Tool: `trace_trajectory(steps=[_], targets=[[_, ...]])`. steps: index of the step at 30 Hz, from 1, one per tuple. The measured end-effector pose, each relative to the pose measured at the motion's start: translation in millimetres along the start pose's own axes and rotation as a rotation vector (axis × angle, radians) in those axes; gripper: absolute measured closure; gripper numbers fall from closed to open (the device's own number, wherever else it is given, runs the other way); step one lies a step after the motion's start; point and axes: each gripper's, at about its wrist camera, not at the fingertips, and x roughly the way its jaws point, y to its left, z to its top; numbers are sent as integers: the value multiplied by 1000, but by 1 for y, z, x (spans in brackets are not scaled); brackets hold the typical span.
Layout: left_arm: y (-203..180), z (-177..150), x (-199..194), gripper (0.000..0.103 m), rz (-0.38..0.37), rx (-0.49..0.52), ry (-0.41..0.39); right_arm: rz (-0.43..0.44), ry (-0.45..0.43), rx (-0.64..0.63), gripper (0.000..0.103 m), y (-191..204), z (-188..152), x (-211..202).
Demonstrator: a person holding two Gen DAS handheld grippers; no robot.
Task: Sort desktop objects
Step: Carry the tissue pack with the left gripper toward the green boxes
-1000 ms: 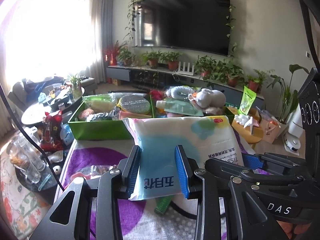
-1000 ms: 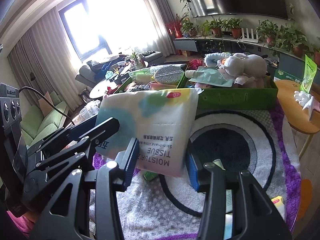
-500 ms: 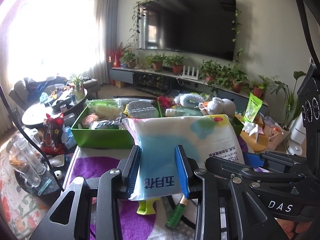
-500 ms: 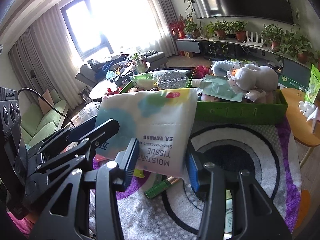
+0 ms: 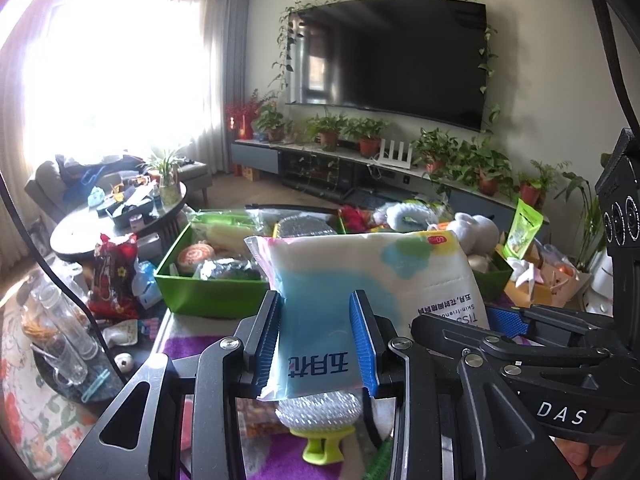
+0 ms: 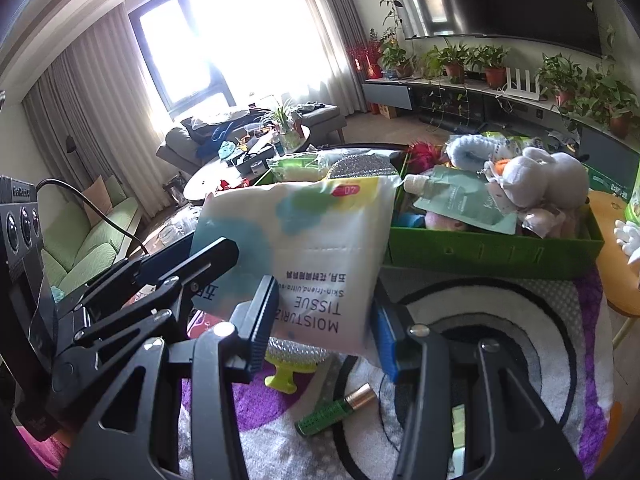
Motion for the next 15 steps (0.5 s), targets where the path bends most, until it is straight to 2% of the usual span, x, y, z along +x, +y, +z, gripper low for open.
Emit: trace_trajectory(steps=[15], targets=[[14, 24, 20, 69, 12, -8, -28, 2, -23, -24, 57, 2, 31, 18]])
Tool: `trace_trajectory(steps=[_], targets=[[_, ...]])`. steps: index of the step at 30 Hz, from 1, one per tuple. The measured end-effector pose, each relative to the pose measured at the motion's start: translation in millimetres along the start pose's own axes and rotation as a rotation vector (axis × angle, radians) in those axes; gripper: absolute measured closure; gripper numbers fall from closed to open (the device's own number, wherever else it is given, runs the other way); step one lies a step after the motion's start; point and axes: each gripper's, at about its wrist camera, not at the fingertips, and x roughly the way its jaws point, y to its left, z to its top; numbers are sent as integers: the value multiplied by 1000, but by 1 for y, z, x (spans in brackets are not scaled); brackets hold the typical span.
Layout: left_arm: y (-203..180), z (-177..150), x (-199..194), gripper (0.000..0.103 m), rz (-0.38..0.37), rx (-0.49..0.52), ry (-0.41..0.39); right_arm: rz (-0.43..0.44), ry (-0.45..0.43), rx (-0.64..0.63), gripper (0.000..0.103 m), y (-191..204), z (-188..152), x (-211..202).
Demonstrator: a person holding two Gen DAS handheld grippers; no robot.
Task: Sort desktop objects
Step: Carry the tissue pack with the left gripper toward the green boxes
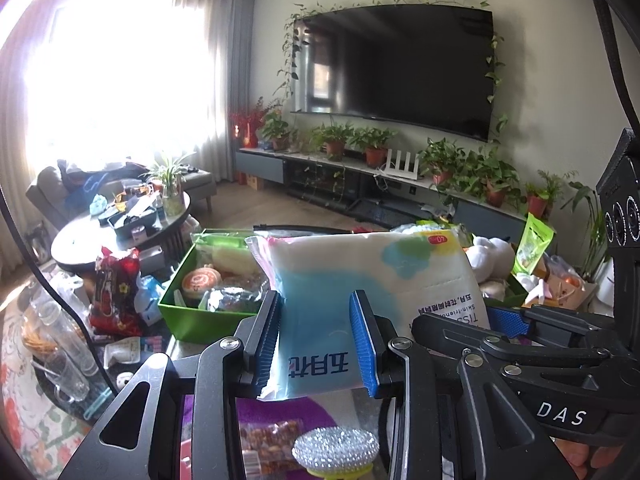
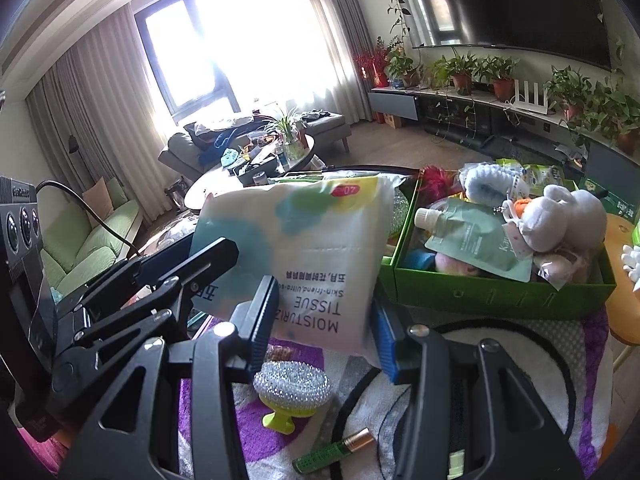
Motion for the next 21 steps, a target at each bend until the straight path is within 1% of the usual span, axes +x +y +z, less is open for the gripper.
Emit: trace_trajectory(steps=[13, 18, 21], targets=[[9, 29, 18, 69, 34, 10, -55, 38, -35, -9, 57, -6, 36, 23], [15, 39, 29, 69, 47, 7, -65, 56, -48, 4, 57, -10, 48, 33], [18, 42, 37, 69, 47, 5, -57, 62, -45, 11, 57, -14, 53, 42]])
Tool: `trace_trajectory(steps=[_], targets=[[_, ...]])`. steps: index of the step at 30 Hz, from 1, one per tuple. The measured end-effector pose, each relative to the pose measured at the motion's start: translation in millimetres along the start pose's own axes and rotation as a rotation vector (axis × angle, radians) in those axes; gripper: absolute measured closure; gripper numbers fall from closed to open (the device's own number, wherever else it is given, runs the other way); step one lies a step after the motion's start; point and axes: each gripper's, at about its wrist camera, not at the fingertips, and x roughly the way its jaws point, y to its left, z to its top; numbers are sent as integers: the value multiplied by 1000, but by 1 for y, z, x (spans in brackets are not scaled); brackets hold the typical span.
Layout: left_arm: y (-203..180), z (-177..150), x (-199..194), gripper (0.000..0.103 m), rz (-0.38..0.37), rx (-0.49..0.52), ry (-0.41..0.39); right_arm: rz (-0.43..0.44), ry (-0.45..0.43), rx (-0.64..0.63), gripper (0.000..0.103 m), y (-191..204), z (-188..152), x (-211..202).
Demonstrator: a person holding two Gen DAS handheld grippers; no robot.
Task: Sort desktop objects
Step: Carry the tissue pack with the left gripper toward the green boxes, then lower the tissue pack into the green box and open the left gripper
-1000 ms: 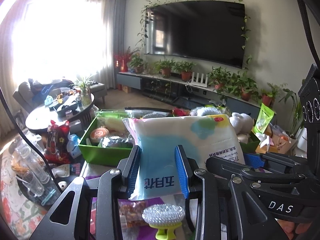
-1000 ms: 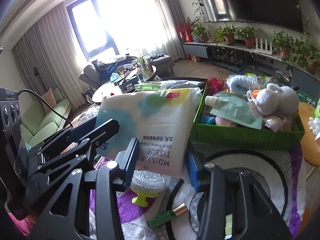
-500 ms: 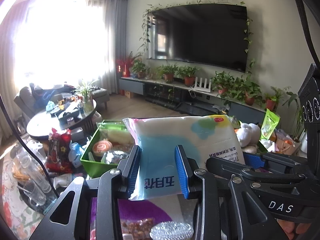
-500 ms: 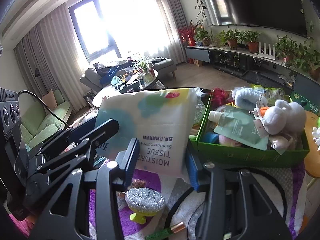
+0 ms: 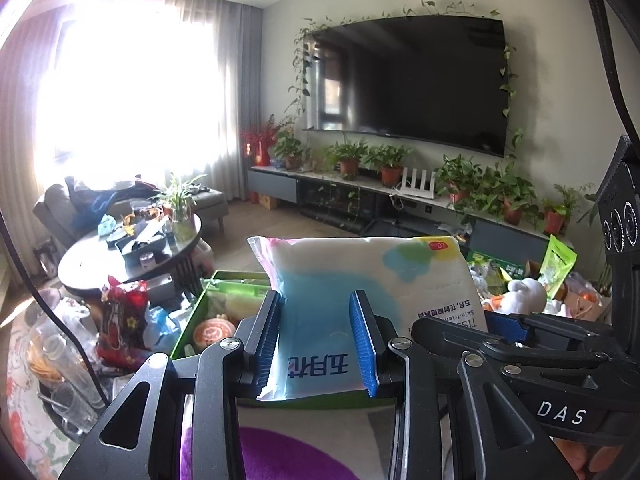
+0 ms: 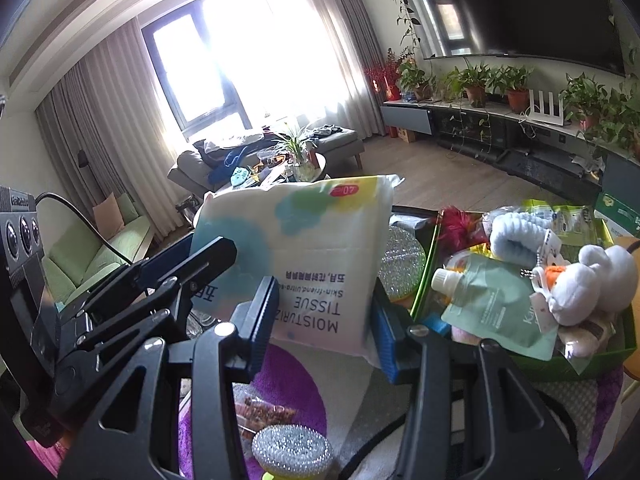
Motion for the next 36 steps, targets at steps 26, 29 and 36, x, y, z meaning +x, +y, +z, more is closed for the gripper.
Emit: trace_trajectory(steps=[26, 29, 36], targets=[[10, 12, 96, 69, -9, 5, 92, -25, 61, 51, 57, -41, 28, 77], [11, 10, 102, 69, -9, 1, 100, -25, 72, 58, 57, -45, 28, 83], [13, 12, 118, 69, 6, 1, 118, -20, 100, 87, 57, -54, 30, 98]])
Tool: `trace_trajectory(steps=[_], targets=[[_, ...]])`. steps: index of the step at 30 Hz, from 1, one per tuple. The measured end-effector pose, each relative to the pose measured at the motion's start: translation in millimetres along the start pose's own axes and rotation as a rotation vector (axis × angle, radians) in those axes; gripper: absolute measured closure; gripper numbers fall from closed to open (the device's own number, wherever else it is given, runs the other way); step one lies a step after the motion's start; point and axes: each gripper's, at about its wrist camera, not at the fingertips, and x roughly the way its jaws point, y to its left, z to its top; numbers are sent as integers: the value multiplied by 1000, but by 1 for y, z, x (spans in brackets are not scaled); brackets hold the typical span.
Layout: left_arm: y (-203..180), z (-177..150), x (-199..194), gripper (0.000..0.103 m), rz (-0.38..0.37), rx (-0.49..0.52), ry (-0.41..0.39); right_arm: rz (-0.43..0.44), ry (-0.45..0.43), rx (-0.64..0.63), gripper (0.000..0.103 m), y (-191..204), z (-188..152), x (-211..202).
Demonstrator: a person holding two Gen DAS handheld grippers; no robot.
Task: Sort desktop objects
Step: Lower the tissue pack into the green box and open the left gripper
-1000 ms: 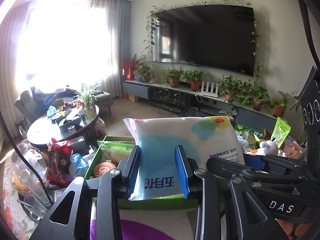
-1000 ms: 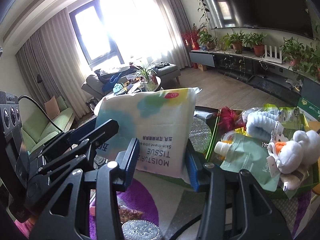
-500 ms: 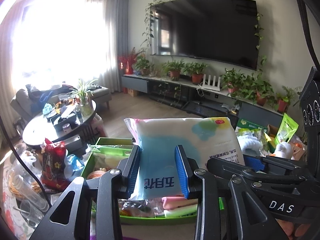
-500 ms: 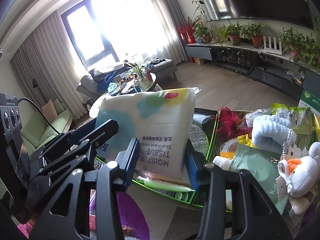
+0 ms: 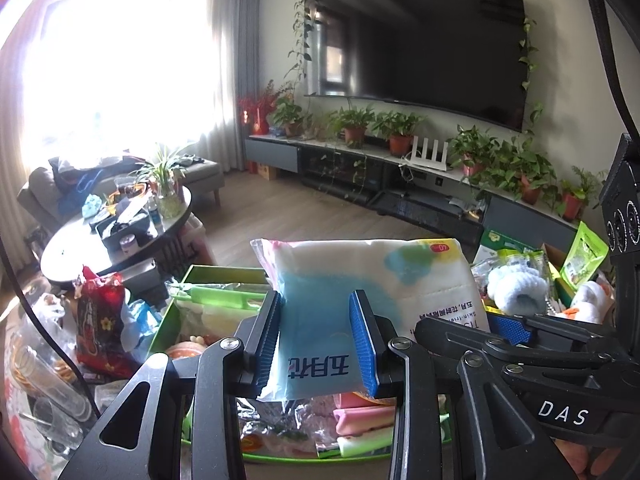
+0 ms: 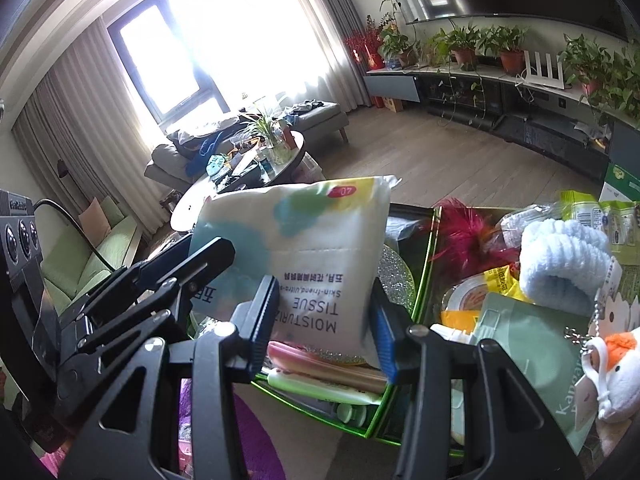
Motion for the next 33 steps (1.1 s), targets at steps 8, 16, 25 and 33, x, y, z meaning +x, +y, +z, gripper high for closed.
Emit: trace_trajectory(steps=[8, 16, 25, 33], targets=[[2, -2, 13, 69, 11, 2, 16, -2, 17, 8, 57, -3, 1, 12], [9, -8, 36, 69, 9, -11, 65, -15, 48, 52, 58, -12, -4, 28], [6, -13, 47, 69, 9, 11, 75, -60, 51, 55, 57, -13, -6, 36], [4, -13, 46, 69, -5, 11, 65, -102, 26, 50, 52, -16, -2, 24]])
